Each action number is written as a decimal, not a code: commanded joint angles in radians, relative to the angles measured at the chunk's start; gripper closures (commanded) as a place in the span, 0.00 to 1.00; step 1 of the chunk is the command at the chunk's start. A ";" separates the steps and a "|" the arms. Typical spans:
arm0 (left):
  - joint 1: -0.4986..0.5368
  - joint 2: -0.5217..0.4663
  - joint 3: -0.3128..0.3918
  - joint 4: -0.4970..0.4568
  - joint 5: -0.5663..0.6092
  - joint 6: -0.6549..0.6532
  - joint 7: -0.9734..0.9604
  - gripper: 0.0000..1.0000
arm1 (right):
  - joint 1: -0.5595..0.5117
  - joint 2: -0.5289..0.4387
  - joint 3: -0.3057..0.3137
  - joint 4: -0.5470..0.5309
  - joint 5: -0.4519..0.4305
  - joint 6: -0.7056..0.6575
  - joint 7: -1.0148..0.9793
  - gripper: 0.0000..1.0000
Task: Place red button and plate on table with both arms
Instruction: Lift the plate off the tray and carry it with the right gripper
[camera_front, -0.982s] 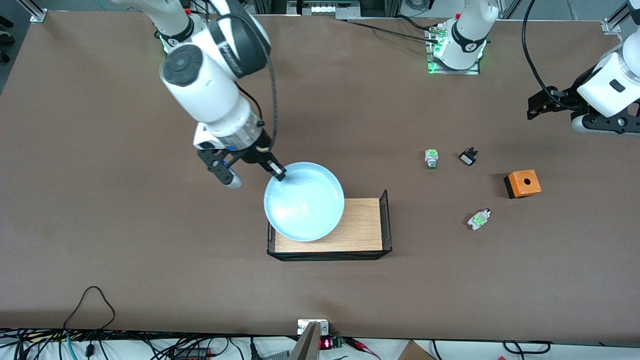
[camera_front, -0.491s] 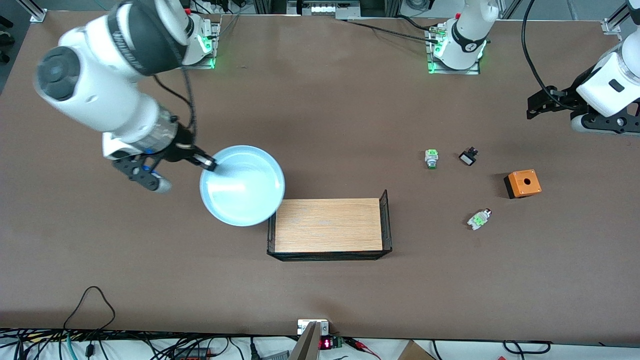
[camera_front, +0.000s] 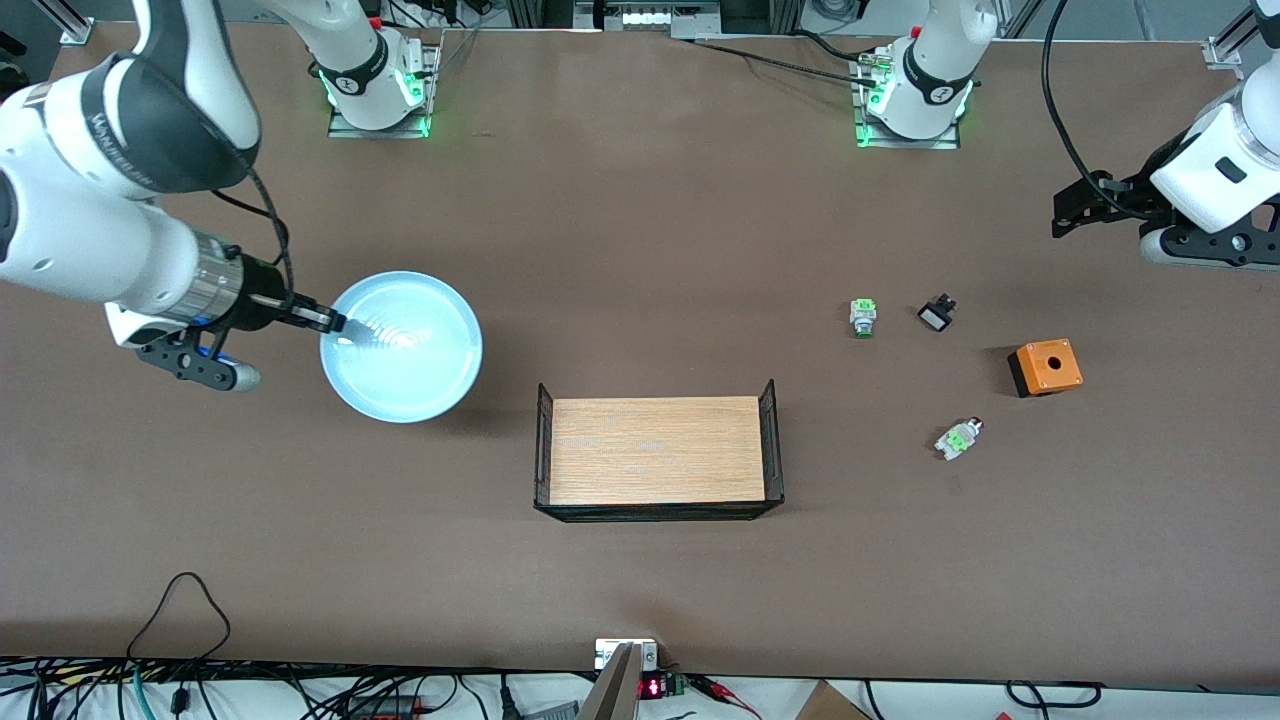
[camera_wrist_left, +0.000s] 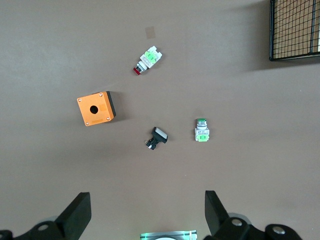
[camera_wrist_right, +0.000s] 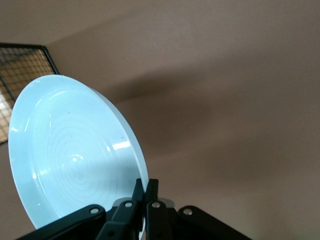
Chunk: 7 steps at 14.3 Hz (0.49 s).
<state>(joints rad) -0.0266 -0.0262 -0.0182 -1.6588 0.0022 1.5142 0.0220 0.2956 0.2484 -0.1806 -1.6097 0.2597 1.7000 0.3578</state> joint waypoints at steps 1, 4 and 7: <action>-0.007 0.018 -0.002 0.036 0.010 -0.025 -0.013 0.00 | -0.079 -0.076 0.015 -0.136 0.000 0.003 -0.187 1.00; -0.007 0.018 -0.002 0.036 0.010 -0.025 -0.013 0.00 | -0.093 -0.081 0.015 -0.197 -0.130 0.021 -0.292 1.00; -0.007 0.018 -0.002 0.036 0.009 -0.025 -0.013 0.00 | -0.105 -0.096 0.015 -0.266 -0.165 0.096 -0.353 1.00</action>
<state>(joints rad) -0.0290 -0.0261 -0.0190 -1.6584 0.0022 1.5137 0.0219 0.2031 0.2014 -0.1786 -1.7974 0.1201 1.7434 0.0561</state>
